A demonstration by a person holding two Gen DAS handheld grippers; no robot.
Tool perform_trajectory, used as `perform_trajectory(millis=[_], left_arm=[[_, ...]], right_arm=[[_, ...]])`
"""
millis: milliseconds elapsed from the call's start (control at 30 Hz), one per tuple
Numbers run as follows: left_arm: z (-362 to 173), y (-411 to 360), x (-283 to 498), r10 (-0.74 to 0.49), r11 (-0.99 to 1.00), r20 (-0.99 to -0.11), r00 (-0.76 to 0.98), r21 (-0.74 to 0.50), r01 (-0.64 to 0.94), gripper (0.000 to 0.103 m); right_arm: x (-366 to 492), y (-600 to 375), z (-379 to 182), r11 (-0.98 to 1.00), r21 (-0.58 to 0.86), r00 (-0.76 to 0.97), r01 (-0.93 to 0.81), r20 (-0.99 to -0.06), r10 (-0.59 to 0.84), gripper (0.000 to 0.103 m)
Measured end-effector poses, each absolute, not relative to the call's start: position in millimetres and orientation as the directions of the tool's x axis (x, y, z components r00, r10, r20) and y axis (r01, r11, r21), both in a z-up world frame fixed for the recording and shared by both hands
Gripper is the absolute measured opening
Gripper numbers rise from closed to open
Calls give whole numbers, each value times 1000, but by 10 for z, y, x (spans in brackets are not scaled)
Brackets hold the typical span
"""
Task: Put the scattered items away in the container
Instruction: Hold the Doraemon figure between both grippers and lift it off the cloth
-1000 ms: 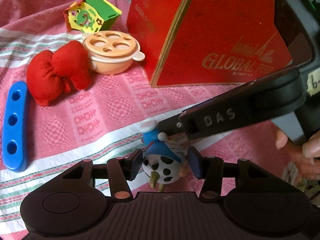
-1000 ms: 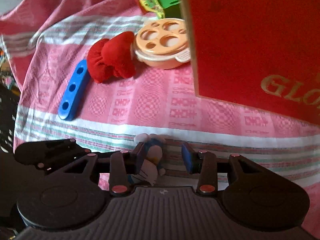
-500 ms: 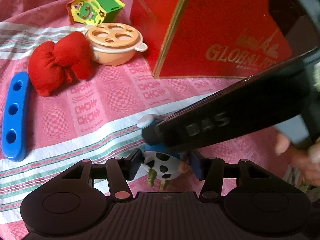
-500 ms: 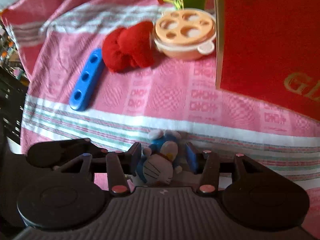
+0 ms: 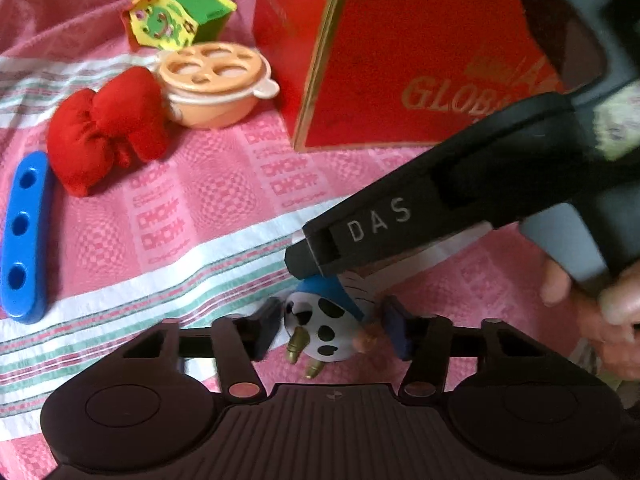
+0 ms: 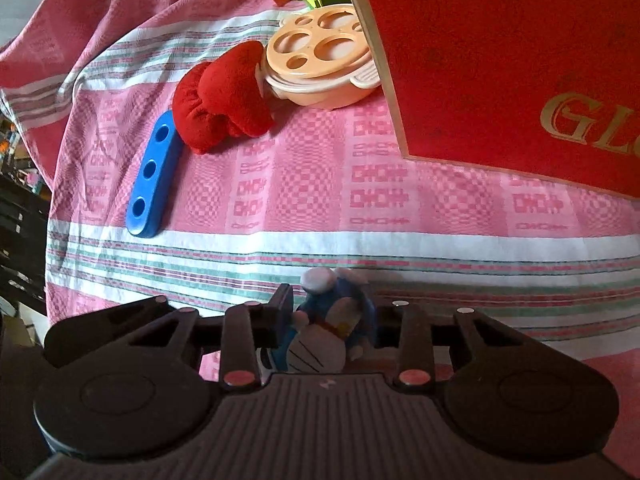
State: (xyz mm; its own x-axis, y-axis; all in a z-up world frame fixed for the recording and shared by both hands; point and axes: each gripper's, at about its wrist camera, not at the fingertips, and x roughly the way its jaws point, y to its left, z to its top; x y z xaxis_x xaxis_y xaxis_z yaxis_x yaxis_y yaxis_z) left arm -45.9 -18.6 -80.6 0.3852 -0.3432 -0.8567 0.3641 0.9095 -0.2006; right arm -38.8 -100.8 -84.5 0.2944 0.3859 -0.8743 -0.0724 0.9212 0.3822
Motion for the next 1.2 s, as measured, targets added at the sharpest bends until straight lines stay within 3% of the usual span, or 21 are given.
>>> perform_trajectory(millis=[167,300,533,600,667,700,933,1200], left_arm=[[-806,-231,-507,-365,887,-848,384,-192,420,55],[-839,-283,-519,-362,883,-848,388,-179,434,54],[-855,-321,-501,-386,866,-846,369,-195,459,55],[-876,-303,-477,-394,865,-848,354,-213,453,57],[-904,-280,-448,-381,881,-856,349,-222,418,70],[-908,-278,-446,-369,888,-859,355,-213,409,72],[-921,-439,-455,-325,899,-881,344,-174,403,55],[-918,-488,-489,-318,899,-881,349,-163,407,54]], right_arm=[[-418,-1151,-847,910,413,289,-36,-868,405,42],[-465,-1242,-860,906,423,286,12,-870,402,54],[-479,-1119,-903,915,403,269,10,-882,386,59],[-486,-1114,-946,914,406,270,17,-882,387,57],[-493,-1107,-958,914,404,275,16,-881,385,42],[-497,-1112,-952,915,404,283,17,-879,383,42],[-490,-1123,-962,915,404,283,18,-880,383,42],[-507,-1121,-966,914,406,289,18,-877,384,42]])
